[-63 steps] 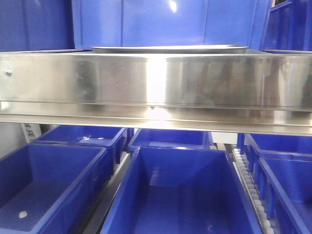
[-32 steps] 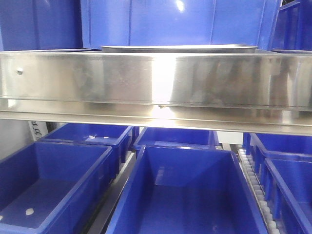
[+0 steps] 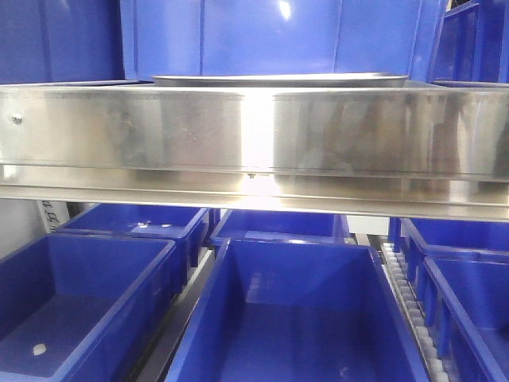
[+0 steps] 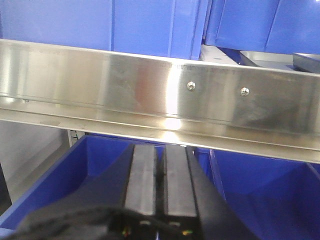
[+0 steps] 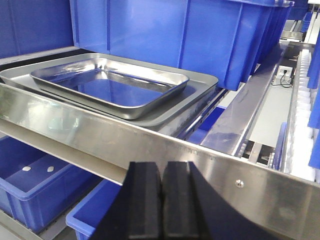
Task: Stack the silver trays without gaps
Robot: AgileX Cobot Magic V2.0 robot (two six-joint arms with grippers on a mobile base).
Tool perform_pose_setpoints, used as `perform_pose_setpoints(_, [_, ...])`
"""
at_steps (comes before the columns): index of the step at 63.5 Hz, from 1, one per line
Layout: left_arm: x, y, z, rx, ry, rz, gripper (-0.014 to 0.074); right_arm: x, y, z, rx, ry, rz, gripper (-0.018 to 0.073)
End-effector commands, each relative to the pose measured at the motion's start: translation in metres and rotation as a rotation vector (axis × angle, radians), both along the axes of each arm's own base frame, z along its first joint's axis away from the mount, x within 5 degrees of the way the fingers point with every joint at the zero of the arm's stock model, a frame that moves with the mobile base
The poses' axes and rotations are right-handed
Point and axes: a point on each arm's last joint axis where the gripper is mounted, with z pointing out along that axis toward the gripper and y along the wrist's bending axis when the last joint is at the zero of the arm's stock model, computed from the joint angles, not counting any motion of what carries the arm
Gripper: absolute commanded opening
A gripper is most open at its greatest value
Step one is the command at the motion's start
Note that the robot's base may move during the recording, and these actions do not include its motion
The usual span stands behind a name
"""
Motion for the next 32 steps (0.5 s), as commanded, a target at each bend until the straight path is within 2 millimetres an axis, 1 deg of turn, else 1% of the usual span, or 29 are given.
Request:
perform_pose_setpoints(1, [-0.001,0.001,0.009,-0.012,-0.095,0.007,-0.0043,0.000,0.000,0.016,0.015,-0.106,-0.003,0.0055])
perform_pose_setpoints(12, [-0.001,0.001,0.009,-0.012,-0.095,0.007,-0.0046,0.001,0.000,0.013,0.012,-0.098,-0.006,0.0055])
perform_pose_setpoints(20, [-0.001,0.001,0.009,-0.012,-0.095,0.007,-0.0048,0.002,-0.006,0.008,-0.015,-0.122,-0.107,0.0055])
perform_pose_setpoints(25, [-0.001,0.001,0.009,-0.012,-0.095,0.007,-0.0048,0.002,-0.010,-0.002,-0.004,-0.161,-0.197,0.0055])
perform_pose_setpoints(30, [-0.001,0.001,0.009,-0.012,-0.095,0.007,-0.0048,0.003,-0.014,-0.018,0.019,-0.202,-0.282,0.0055])
perform_pose_setpoints(32, [-0.001,0.001,0.009,-0.012,-0.095,0.007,-0.0048,0.003,-0.015,-0.028,0.028,-0.206,-0.308,0.0055])
